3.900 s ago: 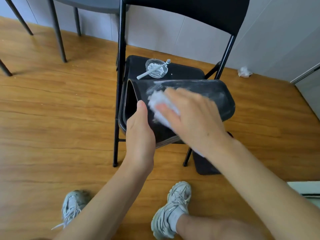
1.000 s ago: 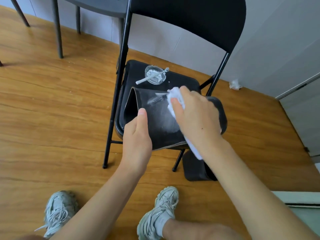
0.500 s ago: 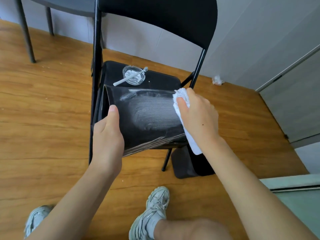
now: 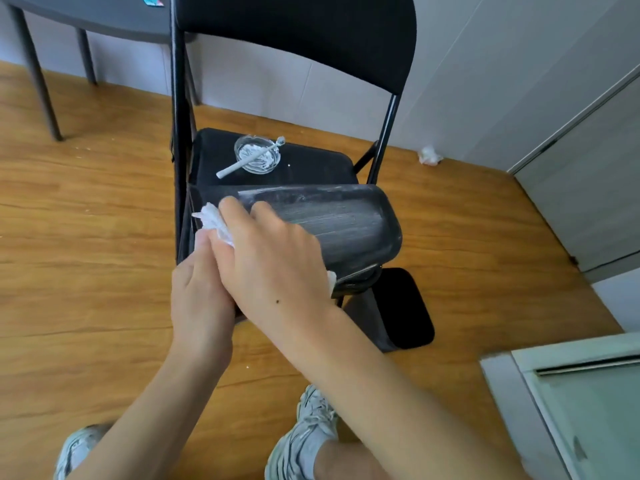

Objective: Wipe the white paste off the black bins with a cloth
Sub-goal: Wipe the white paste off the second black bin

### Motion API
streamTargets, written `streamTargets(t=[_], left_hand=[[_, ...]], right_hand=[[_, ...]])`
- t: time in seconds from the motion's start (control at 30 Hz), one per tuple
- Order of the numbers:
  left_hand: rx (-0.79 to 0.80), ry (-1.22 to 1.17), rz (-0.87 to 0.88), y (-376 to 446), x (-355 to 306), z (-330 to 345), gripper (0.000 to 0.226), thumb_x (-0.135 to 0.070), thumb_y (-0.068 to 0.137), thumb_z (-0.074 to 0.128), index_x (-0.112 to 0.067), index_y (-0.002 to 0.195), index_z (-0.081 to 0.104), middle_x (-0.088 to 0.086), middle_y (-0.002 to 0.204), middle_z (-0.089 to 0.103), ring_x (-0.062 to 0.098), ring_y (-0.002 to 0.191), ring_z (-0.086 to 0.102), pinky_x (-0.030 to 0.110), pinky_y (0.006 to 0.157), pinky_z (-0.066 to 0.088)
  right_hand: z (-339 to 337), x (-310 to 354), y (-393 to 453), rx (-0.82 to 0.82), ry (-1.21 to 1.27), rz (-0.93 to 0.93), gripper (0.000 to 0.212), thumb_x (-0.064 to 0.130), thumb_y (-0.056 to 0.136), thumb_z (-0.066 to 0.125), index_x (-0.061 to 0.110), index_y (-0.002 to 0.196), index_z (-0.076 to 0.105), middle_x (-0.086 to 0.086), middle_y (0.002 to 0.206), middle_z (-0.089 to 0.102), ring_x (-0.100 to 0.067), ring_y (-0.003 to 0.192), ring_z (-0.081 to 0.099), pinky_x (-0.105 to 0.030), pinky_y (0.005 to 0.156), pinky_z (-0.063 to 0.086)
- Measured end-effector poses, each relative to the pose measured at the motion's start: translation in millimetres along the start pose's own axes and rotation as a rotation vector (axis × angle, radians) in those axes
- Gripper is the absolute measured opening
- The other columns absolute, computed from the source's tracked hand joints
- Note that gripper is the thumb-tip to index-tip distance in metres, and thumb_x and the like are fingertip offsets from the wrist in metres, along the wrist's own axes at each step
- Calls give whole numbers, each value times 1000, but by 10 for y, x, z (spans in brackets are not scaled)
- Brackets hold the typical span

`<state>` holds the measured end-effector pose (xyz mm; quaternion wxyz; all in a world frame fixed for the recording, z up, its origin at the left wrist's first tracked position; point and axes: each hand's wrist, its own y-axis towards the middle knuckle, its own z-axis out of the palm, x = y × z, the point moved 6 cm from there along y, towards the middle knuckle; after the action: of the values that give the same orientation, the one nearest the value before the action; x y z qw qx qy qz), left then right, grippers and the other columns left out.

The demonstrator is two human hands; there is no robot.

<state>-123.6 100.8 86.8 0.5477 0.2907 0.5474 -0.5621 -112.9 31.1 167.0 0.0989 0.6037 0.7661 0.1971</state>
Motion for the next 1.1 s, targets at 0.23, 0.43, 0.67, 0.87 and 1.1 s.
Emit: streamTargets(t=[0.23, 0.43, 0.67, 0.87, 1.1], left_hand=[[4, 61, 75, -19, -28, -3, 60, -49, 99, 37, 1, 66, 31, 5, 66, 32, 23, 63, 26, 38, 55, 24], [-16, 62, 93, -68, -24, 23, 49, -37, 105, 34, -20, 62, 20, -7, 53, 19, 10, 50, 17, 30, 51, 14], [-13, 79, 163, -100, 26, 4, 46, -41, 97, 39, -7, 67, 33, 2, 64, 32, 16, 62, 32, 35, 60, 25], [-61, 140, 212, -162, 35, -54, 47, -24, 101, 41, -18, 56, 29, -12, 47, 29, 6, 49, 26, 26, 50, 25], [-122, 162, 253, -236, -12, -21, 49, -17, 104, 37, -17, 57, 21, -11, 41, 27, 6, 42, 27, 15, 41, 20]], right_hand=[[-61, -395, 48, -3, 4, 52, 26, 39, 94, 43, 19, 104, 56, 2, 75, 53, -24, 59, 55, -26, 46, 33], [-152, -1642, 82, 47, -112, 376, 28, 37, 101, 36, 19, 110, 56, 3, 77, 53, -10, 59, 46, -22, 46, 27], [-165, -1654, 387, 138, -124, 423, 30, 33, 100, 36, 17, 116, 56, -5, 86, 59, -19, 66, 45, -25, 51, 28], [41, 74, 472, 182, 14, -62, 13, 34, 97, 42, 25, 96, 51, 4, 72, 45, -26, 65, 48, -32, 52, 28], [35, -776, 591, 236, -160, 161, 26, 35, 97, 36, 25, 113, 54, 4, 75, 50, -21, 69, 55, -28, 55, 30]])
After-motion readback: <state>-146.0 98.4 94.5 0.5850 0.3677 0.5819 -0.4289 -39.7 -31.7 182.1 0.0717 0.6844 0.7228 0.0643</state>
